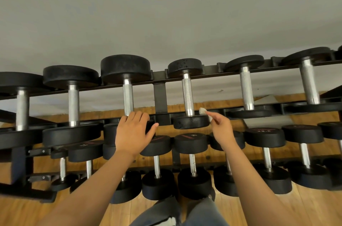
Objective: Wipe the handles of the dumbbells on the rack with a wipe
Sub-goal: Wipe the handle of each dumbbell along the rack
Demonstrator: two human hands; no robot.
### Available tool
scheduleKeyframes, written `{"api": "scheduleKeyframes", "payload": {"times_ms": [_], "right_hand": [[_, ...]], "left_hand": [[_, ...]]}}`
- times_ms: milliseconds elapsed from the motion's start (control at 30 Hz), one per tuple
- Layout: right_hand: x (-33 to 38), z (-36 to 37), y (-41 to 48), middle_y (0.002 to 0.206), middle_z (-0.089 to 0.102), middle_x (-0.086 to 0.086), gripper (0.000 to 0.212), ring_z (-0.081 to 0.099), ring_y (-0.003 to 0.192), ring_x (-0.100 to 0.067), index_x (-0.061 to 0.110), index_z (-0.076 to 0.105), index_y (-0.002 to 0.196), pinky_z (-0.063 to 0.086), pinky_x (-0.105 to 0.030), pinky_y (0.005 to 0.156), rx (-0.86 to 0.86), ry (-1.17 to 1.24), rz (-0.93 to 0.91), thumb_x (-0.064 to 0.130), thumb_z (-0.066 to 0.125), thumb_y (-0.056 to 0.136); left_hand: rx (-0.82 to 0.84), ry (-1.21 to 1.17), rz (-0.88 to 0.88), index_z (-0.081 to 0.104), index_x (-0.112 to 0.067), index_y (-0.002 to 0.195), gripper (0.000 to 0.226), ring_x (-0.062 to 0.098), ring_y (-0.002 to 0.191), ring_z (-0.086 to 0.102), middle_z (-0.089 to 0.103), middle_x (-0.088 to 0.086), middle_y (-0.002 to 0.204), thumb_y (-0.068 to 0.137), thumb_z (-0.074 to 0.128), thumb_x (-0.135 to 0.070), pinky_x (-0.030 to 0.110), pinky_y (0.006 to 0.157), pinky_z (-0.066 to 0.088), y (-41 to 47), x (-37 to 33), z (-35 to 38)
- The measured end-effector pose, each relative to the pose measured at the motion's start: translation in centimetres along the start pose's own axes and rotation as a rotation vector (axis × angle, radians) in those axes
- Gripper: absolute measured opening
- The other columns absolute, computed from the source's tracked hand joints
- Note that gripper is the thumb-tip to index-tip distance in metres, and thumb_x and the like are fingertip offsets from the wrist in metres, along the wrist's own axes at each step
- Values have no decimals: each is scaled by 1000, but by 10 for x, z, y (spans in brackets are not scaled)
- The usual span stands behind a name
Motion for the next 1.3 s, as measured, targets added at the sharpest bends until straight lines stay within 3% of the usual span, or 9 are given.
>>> {"api": "scheduleKeyframes", "payload": {"times_ms": [133,267,467,700,933,1033,1167,1300], "right_hand": [[-13,-6,-15,116,65,3,32,58,109,-9,16,64,122,44,-23,93,-53,16,5,2,53,95],[-13,-3,-9,115,67,1,31,60,110,-13,18,66,119,48,-32,98,-67,36,39,3,53,95],[3,-4,-34,102,66,9,30,60,94,3,18,67,114,45,-8,75,-211,102,-24,0,57,92],[22,1,-37,97,66,10,26,62,94,-4,20,68,105,48,-10,75,-260,131,-95,0,60,90],[39,9,-53,93,60,15,30,60,90,-5,26,67,97,49,-14,80,-288,-12,-245,-2,64,86],[48,12,-51,92,58,18,26,59,92,-8,19,71,100,45,-15,83,-258,-119,-296,-2,66,85],[44,20,-69,97,60,10,27,55,97,-9,15,72,103,40,-9,82,-239,-252,-338,-1,70,82],[57,22,-58,97,61,7,24,53,94,-12,12,72,102,40,-12,82,-241,-314,-406,-1,70,82]], "left_hand": [[-12,-7,-1,64,-16,91,50,21,80,59,62,0,85,93,32,-55,34,70,47,-1,0,0],[-11,-4,4,64,-16,91,51,21,79,59,62,1,84,94,31,-55,35,69,47,0,0,1],[-9,-7,8,64,-15,92,53,22,81,58,62,2,85,94,30,-56,35,70,47,-1,1,2],[-11,-16,16,64,-16,92,54,21,80,59,63,1,85,94,29,-57,36,71,47,0,1,1],[-29,-28,20,64,-15,92,55,21,81,59,63,2,86,94,29,-57,36,71,47,-1,1,1],[-18,-41,27,64,-14,93,54,21,83,59,63,2,88,94,30,-56,36,71,47,-1,2,2],[-24,-41,20,64,-15,92,54,21,83,58,63,2,88,94,29,-56,35,71,47,-1,2,3],[-48,-42,21,63,-15,91,51,21,81,58,62,1,84,94,31,-54,34,70,45,-2,2,2]]}}
Point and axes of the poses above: each hand's wrist, its own y-axis towards the middle knuckle, its own z-axis out of the palm, x = y × z, the point moved 4 cm from there along y, towards the middle knuckle
